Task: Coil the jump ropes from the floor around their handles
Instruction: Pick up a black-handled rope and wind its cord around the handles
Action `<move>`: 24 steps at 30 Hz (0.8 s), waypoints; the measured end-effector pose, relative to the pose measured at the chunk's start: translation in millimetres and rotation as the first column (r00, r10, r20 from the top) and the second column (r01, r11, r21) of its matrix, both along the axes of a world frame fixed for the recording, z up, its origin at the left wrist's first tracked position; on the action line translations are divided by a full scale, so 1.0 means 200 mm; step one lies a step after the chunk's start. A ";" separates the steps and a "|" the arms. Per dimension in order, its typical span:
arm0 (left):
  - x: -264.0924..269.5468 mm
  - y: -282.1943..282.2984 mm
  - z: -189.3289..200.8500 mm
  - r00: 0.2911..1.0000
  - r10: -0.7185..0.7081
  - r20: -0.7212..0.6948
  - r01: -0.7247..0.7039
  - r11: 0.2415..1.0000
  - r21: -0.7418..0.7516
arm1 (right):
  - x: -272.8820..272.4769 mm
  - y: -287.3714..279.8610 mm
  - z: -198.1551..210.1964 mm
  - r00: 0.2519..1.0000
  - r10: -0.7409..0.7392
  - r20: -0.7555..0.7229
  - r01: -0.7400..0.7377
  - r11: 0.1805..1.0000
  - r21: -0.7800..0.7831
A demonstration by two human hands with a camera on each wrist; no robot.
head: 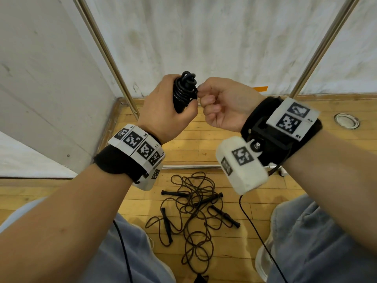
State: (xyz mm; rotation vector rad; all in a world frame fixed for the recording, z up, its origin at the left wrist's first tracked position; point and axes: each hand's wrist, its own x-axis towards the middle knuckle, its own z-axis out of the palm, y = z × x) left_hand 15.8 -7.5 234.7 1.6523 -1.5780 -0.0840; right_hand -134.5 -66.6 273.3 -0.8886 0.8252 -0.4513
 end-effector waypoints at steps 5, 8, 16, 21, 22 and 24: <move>0.00 0.00 0.01 0.999 0.005 -0.049 -0.006 1.000 -0.012 | 0.01 0.03 -0.04 0.998 0.005 0.070 0.010 0.980 -0.200; 0.00 0.00 0.02 0.992 -0.002 -0.128 -0.001 1.000 -0.030 | 0.01 0.02 -0.03 0.994 -0.025 0.109 0.049 0.972 -0.230; -0.02 0.00 0.03 0.976 -0.023 -0.218 0.025 1.000 0.005 | -0.02 -0.07 -0.03 0.985 -0.165 0.042 0.170 0.974 -0.152; -0.02 0.00 0.00 0.985 0.025 -0.173 -0.015 0.998 0.060 | 0.04 -0.04 -0.09 0.972 -0.196 -0.132 0.133 0.915 -0.381; -0.02 0.00 0.00 0.984 0.030 -0.175 -0.019 0.998 0.067 | 0.05 -0.03 -0.09 0.966 -0.194 -0.171 0.098 0.886 -0.453; -0.03 0.00 0.01 0.978 0.037 -0.203 -0.025 0.998 0.060 | 0.08 0.00 -0.10 0.960 -0.183 -0.214 0.026 0.814 -0.581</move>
